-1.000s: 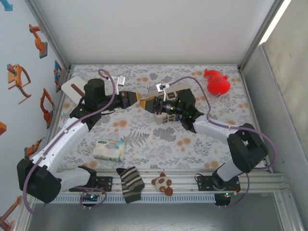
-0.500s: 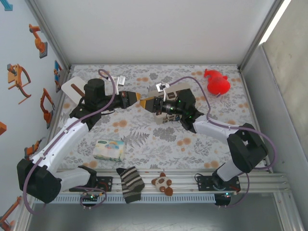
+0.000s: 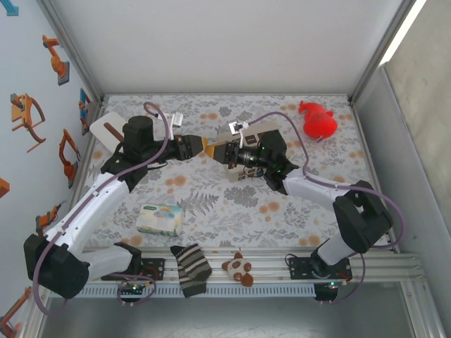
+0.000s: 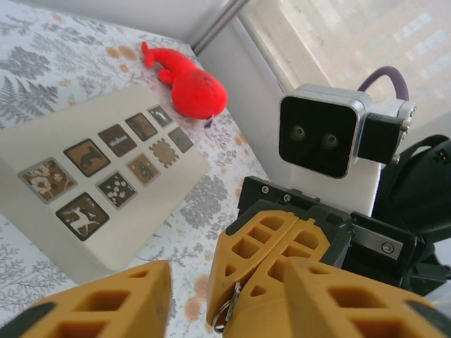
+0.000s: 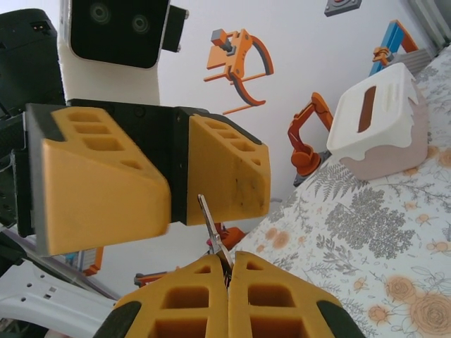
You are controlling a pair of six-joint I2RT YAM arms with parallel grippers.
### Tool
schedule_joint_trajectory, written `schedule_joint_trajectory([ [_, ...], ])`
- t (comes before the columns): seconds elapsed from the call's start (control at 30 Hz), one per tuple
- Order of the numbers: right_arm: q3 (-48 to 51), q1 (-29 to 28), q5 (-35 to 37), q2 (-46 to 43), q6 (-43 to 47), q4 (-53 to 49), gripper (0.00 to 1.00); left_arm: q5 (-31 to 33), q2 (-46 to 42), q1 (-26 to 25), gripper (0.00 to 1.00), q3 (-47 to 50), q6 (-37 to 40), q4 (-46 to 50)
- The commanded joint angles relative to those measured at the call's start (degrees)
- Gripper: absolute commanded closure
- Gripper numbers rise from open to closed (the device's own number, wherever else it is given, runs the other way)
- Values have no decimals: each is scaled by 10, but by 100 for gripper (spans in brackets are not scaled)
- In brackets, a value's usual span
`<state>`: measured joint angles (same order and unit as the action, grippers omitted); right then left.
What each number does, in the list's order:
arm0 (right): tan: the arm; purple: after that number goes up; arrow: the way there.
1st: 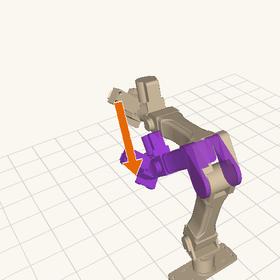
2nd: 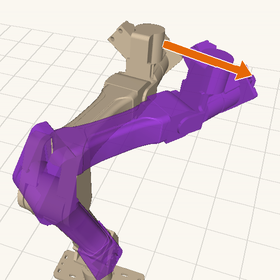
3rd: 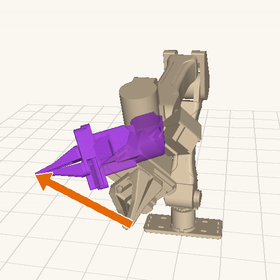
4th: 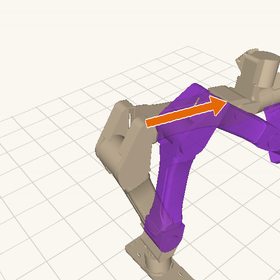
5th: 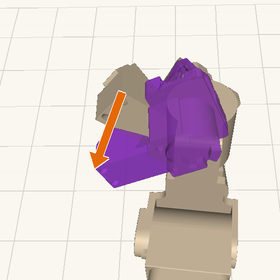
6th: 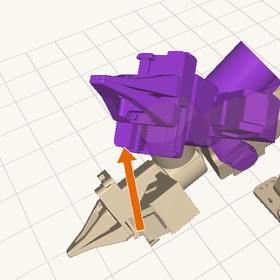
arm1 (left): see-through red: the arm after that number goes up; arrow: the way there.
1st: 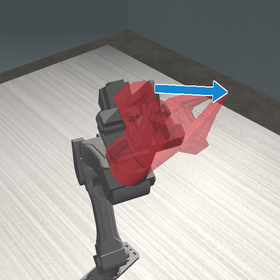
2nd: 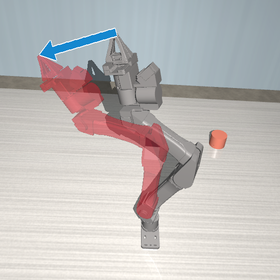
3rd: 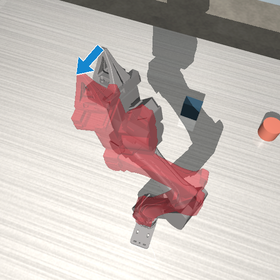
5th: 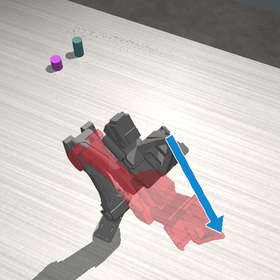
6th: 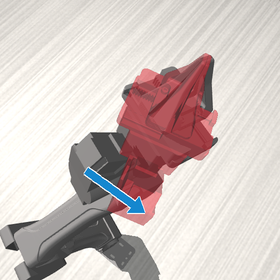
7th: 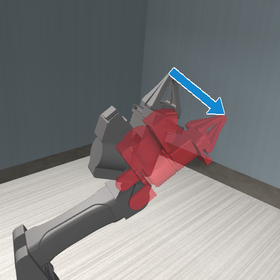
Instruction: Unlock a padlock with a key
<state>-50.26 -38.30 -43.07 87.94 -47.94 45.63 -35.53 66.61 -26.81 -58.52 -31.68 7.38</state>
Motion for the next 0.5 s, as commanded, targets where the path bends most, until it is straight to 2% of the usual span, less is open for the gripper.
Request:
schedule_joint_trajectory([
  [0.0,20,11,36,-42,35,-43,100,49,-37,8,41,-5,10,24],
  [0.1,25,19,89,-93,113,-181,100,107,-60,10,30,-1,23,53],
  [0.2,16,25,168,-149,197,-342,100,144,-69,10,25,6,45,79],
  [0.33,15,53,271,-220,240,-480,100,159,-47,1,25,7,64,100],
  [0.47,11,84,369,-277,251,-577,100,181,11,-47,25,-15,87,101],
])
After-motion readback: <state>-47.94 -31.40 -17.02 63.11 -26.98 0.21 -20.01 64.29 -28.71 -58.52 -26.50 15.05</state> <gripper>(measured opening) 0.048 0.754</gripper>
